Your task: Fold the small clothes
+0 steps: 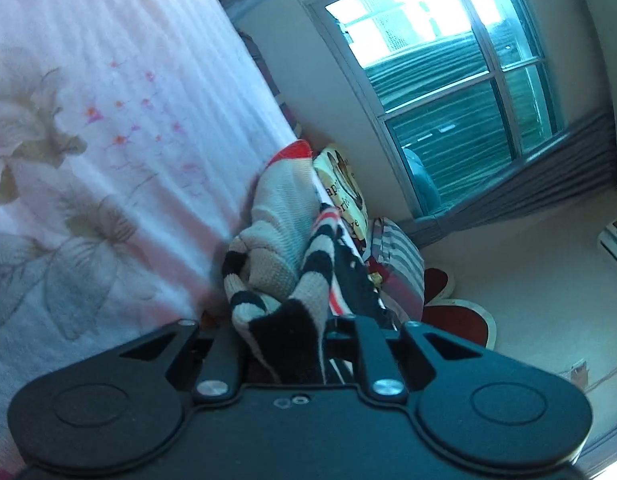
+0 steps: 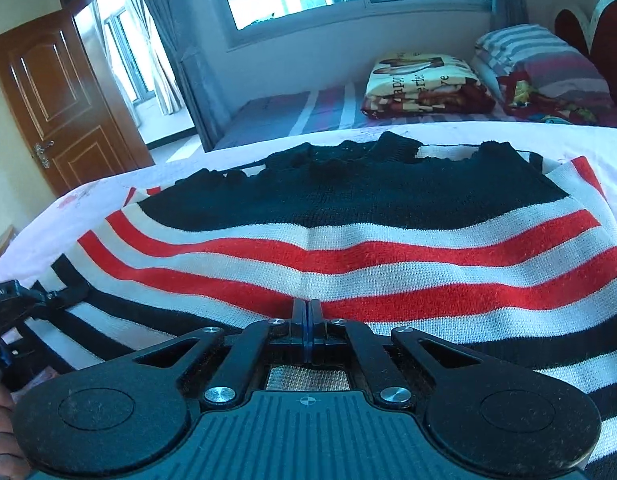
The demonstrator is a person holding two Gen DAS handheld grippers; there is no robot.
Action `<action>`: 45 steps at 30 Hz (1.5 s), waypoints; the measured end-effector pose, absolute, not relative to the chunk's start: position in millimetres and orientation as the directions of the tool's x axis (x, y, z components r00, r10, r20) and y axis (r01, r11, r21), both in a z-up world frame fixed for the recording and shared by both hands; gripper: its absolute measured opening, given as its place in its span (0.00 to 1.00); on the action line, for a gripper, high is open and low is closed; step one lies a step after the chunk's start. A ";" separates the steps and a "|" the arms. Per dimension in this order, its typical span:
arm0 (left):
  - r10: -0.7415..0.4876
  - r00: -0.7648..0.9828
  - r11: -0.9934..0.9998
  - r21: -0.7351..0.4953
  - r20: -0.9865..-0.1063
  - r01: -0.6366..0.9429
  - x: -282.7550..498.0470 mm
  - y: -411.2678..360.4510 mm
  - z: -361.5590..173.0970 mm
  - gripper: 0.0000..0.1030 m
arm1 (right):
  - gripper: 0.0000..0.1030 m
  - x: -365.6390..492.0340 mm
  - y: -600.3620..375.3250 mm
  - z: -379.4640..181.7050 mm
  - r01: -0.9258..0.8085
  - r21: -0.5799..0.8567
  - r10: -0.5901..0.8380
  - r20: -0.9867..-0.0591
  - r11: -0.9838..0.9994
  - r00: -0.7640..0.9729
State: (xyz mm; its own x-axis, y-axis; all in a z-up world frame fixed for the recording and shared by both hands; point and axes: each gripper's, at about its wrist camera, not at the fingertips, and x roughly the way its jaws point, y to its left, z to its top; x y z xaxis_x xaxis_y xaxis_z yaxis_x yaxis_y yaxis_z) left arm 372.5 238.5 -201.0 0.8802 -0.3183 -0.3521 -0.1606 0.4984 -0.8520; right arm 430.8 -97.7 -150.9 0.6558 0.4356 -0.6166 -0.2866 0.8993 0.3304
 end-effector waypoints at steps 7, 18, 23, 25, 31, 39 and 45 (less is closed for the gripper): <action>-0.377 0.874 0.638 -0.770 -0.306 0.005 389.8 181.2 -123.3 0.12 | 0.00 433.0 -117.9 -140.3 -0.228 0.425 0.464 -0.609 0.876 0.643; -0.499 0.701 0.837 -0.492 -0.510 0.239 419.0 -37.7 -101.1 0.13 | 0.00 409.7 -314.0 -112.8 0.024 0.693 0.443 -0.486 0.721 0.753; -0.451 0.572 0.891 -0.312 -0.685 0.329 420.4 -129.5 -146.4 0.48 | 0.83 397.2 -386.0 -111.3 0.096 0.776 0.441 -0.449 0.623 0.777; -0.496 0.590 0.868 -0.332 -0.638 0.371 403.3 -129.3 -131.1 0.62 | 0.82 394.8 -402.1 -108.5 0.069 0.799 0.470 -0.419 0.598 0.777; -0.377 0.766 0.914 -0.345 -0.520 0.215 378.7 -45.4 -99.0 0.61 | 0.70 394.3 -399.8 -104.9 -0.002 0.832 0.598 -0.398 0.555 0.696; -0.294 0.718 0.920 -0.392 -0.631 0.032 415.3 8.2 -141.9 0.61 | 0.70 403.2 -363.5 -114.0 0.013 0.838 0.651 -0.434 0.546 0.623; -0.304 0.701 0.914 -0.405 -0.645 0.024 391.0 10.1 -153.2 0.63 | 0.49 413.9 -336.7 -101.1 -0.025 0.735 0.587 -0.522 0.678 0.619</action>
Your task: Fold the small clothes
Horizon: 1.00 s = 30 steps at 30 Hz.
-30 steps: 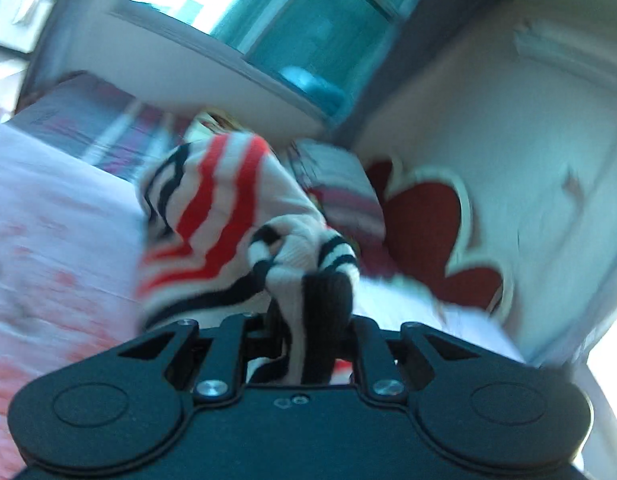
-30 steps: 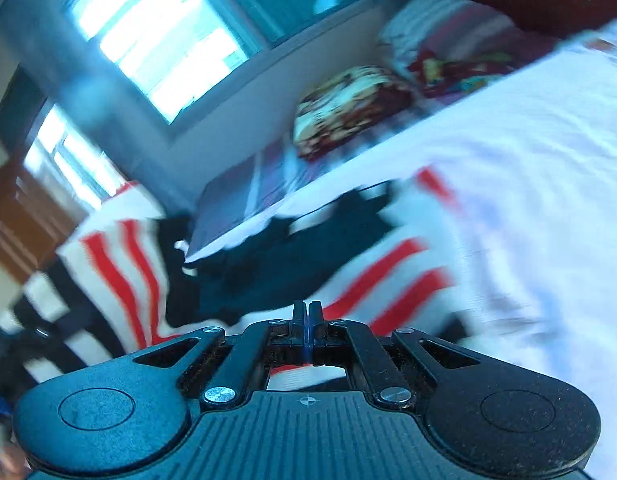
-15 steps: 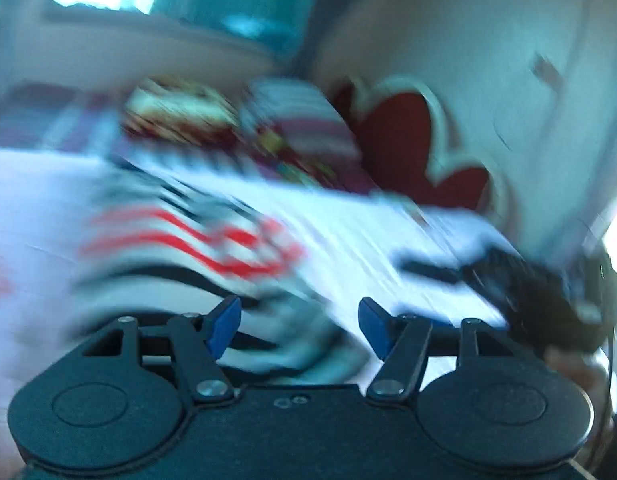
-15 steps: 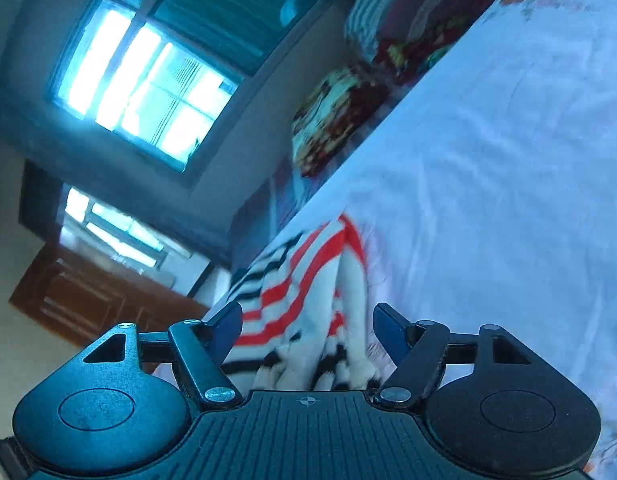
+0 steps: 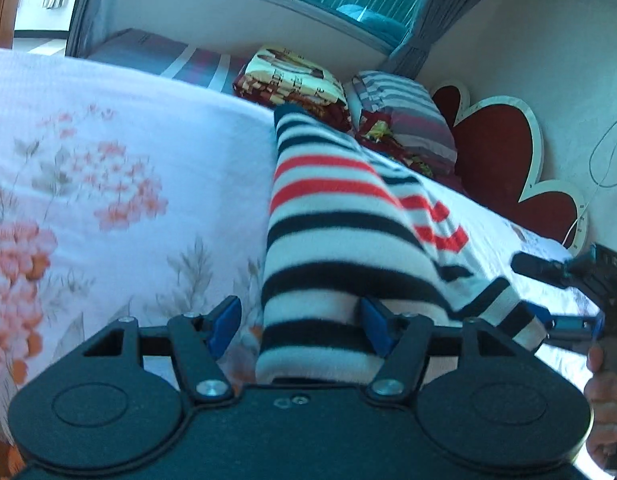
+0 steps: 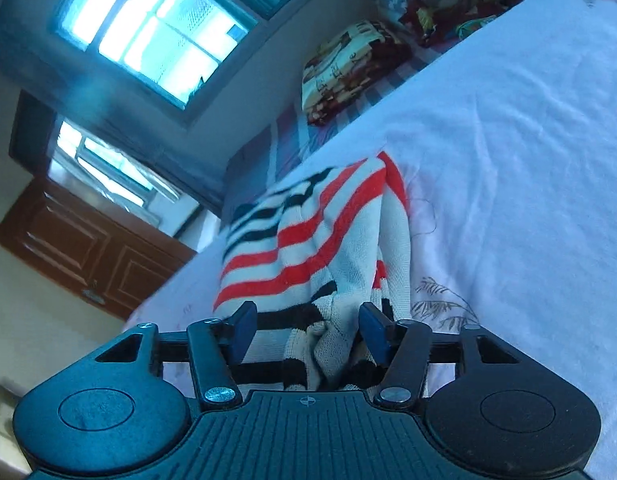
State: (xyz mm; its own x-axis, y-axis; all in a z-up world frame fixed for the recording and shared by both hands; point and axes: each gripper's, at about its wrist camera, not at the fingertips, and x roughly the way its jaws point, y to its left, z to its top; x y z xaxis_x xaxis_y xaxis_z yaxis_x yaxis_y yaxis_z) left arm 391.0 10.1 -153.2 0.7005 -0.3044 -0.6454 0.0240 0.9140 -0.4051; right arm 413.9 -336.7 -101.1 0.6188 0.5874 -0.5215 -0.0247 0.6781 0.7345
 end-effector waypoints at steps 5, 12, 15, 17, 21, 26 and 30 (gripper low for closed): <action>-0.316 0.687 0.916 -0.398 -0.654 0.043 386.5 11.9 -160.6 0.63 | 0.23 421.7 -312.4 -111.0 -0.019 0.616 0.509 -0.633 0.787 0.583; -0.343 0.683 0.912 -0.403 -0.645 0.077 384.4 17.9 -162.7 0.63 | 0.20 384.8 -323.0 -92.3 -0.265 0.639 0.608 -0.403 0.722 0.684; -0.352 0.678 0.912 -0.400 -0.646 0.092 382.8 18.1 -165.4 0.63 | 0.19 387.6 -340.4 -133.7 -0.172 0.667 0.582 -0.460 0.725 0.671; -0.347 0.671 0.919 -0.379 -0.655 0.106 382.0 15.2 -165.8 0.63 | 0.17 393.2 -350.8 -159.7 -0.139 0.733 0.624 -0.445 0.666 0.642; -0.364 0.667 0.918 -0.374 -0.650 0.136 375.9 19.7 -153.6 0.59 | 0.34 396.2 -360.0 -134.0 -0.130 0.715 0.592 -0.448 0.687 0.671; -0.372 0.739 0.904 -0.401 -0.562 0.149 392.9 38.9 -128.5 0.60 | 0.35 429.8 -375.6 -122.6 -0.071 0.691 0.523 -0.472 0.719 0.709; -0.389 0.725 0.893 -0.425 -0.569 0.145 441.4 38.8 -130.3 0.59 | 0.35 471.4 -372.4 -133.1 -0.044 0.704 0.529 -0.489 0.708 0.693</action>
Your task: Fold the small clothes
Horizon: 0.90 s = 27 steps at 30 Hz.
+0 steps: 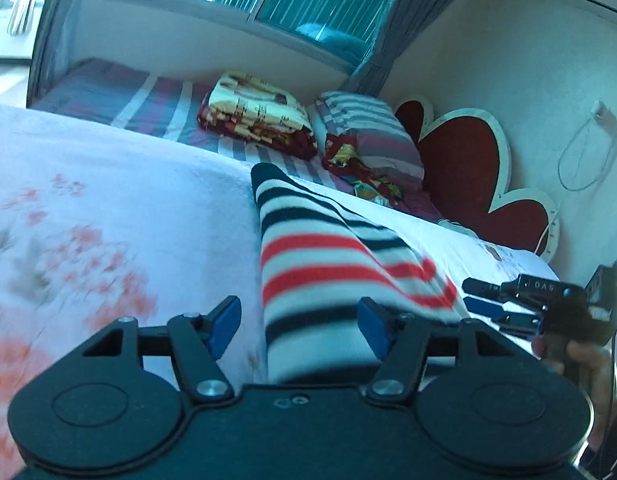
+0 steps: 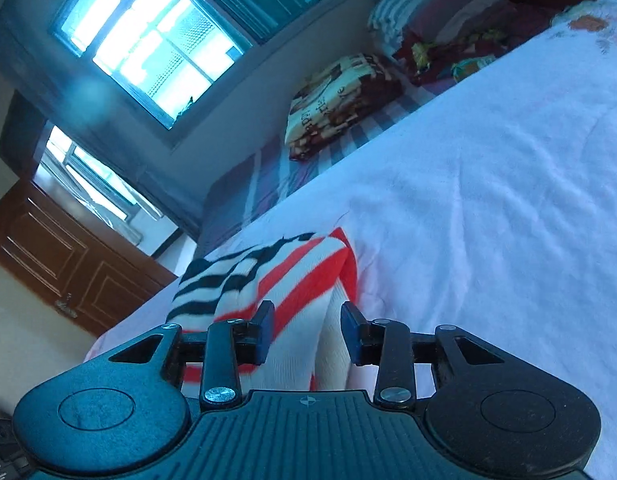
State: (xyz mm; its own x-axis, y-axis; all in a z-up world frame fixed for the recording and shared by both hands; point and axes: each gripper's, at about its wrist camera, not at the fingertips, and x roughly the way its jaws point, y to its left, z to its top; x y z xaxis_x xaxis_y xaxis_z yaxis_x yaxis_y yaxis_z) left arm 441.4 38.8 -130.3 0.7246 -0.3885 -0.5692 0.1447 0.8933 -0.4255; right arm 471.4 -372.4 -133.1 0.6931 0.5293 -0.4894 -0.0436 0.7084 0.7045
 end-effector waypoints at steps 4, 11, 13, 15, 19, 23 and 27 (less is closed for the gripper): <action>-0.418 0.683 0.883 -0.443 -0.598 0.153 481.5 30.0 -141.7 0.59 | 0.35 503.3 -363.2 -144.6 -0.037 0.672 0.516 -0.531 0.740 0.672; -0.296 0.721 0.949 -0.278 -0.627 0.149 496.2 4.9 -145.0 0.44 | 0.08 498.3 -323.5 -121.7 -0.250 0.415 0.439 -0.458 0.875 0.773; -0.263 0.725 0.962 -0.228 -0.637 0.148 501.2 -6.1 -145.0 0.43 | 0.08 498.2 -319.0 -117.9 -0.278 0.383 0.437 -0.435 0.881 0.787; -0.241 0.713 0.969 -0.201 -0.659 0.143 509.4 -14.2 -150.3 0.46 | 0.08 505.1 -315.0 -127.4 -0.260 0.362 0.414 -0.461 0.895 0.785; -0.210 0.693 0.977 -0.166 -0.690 0.131 519.6 -21.0 -159.6 0.59 | 0.08 513.7 -310.8 -170.8 -0.233 0.292 0.362 -0.554 0.928 0.750; -0.202 0.688 0.979 -0.138 -0.697 0.147 518.3 -20.8 -155.7 0.62 | 0.13 513.8 -316.7 -166.9 -0.213 0.334 0.377 -0.571 0.918 0.729; -0.269 0.704 0.960 -0.239 -0.657 0.144 495.8 -2.9 -133.2 0.59 | 0.34 487.5 -338.3 -140.1 -0.185 0.426 0.413 -0.539 0.886 0.734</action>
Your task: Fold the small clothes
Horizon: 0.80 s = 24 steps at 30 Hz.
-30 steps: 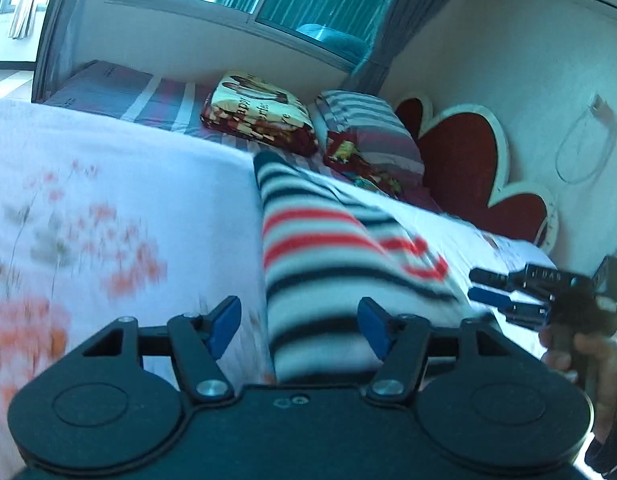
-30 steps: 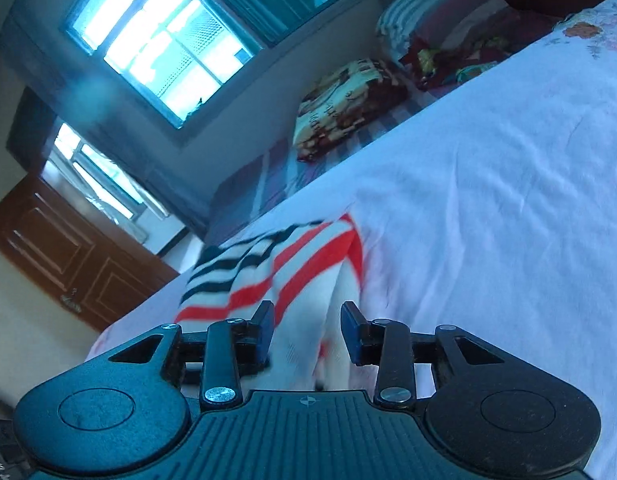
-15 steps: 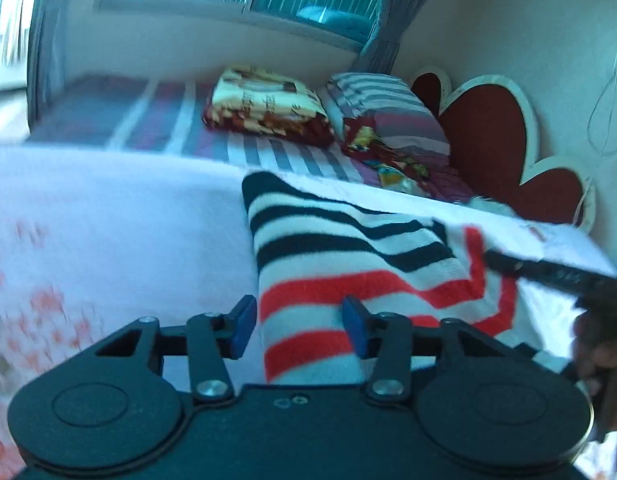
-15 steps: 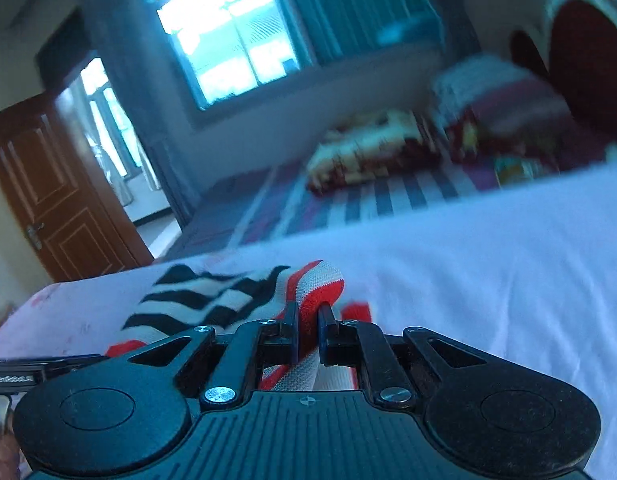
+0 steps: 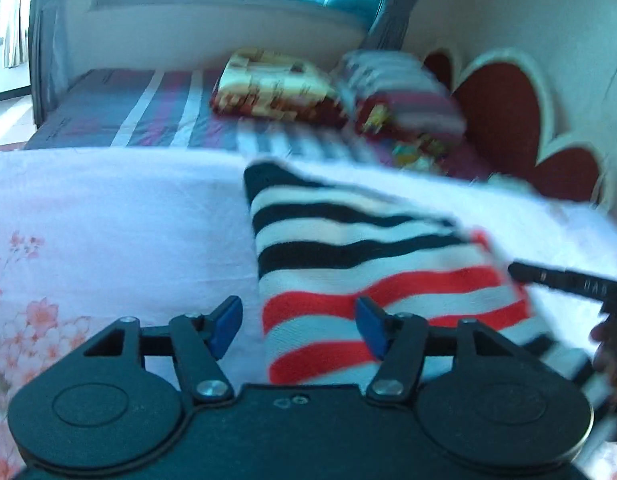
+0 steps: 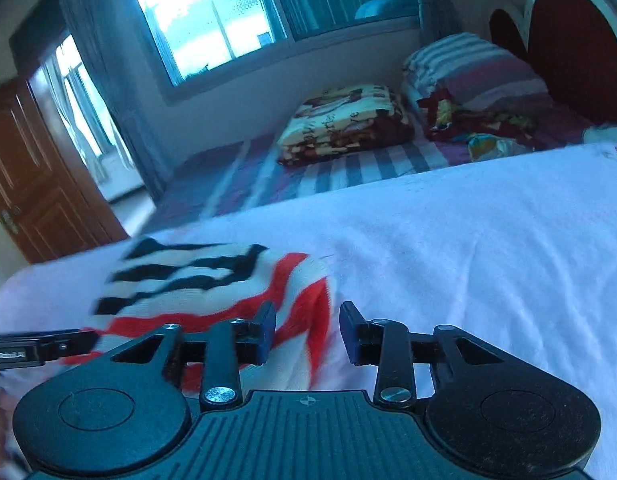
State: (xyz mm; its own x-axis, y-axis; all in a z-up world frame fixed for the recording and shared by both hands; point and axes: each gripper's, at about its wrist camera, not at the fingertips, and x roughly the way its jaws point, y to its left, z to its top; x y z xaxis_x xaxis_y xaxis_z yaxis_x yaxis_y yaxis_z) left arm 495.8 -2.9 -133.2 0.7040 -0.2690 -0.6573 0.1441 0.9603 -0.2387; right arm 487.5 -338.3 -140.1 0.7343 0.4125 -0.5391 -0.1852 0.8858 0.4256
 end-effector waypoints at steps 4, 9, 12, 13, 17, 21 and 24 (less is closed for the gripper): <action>-0.334 0.717 0.939 -0.287 -0.613 0.191 448.7 4.5 -121.3 0.60 | 0.34 441.8 -349.6 -116.5 -0.219 0.523 0.496 -0.478 0.823 0.725; -0.355 0.692 0.929 -0.320 -0.629 0.186 423.0 5.1 -139.9 0.62 | 0.01 400.1 -331.3 -104.9 -0.293 0.458 0.512 -0.482 0.839 0.711; -0.353 0.687 0.929 -0.326 -0.636 0.176 425.1 8.4 -147.6 0.69 | 0.00 408.4 -318.4 -126.9 -0.243 0.377 0.435 -0.595 0.894 0.676; -0.336 0.692 0.938 -0.296 -0.639 0.183 425.4 5.6 -147.1 0.70 | 0.00 412.1 -320.9 -129.5 -0.224 0.403 0.441 -0.599 0.887 0.668; -0.311 0.693 0.949 -0.258 -0.650 0.183 423.6 4.4 -130.9 0.64 | 0.00 405.0 -324.3 -112.4 -0.212 0.409 0.431 -0.575 0.888 0.695; -0.342 0.723 0.938 -0.261 -0.600 0.227 394.6 11.7 -109.5 0.66 | 0.00 367.5 -323.5 -88.9 -0.270 0.396 0.453 -0.504 0.878 0.735; -0.353 0.693 0.935 -0.251 -0.628 0.249 386.5 8.1 -119.8 0.65 | 0.00 356.3 -307.5 -102.0 -0.303 0.348 0.456 -0.558 0.887 0.693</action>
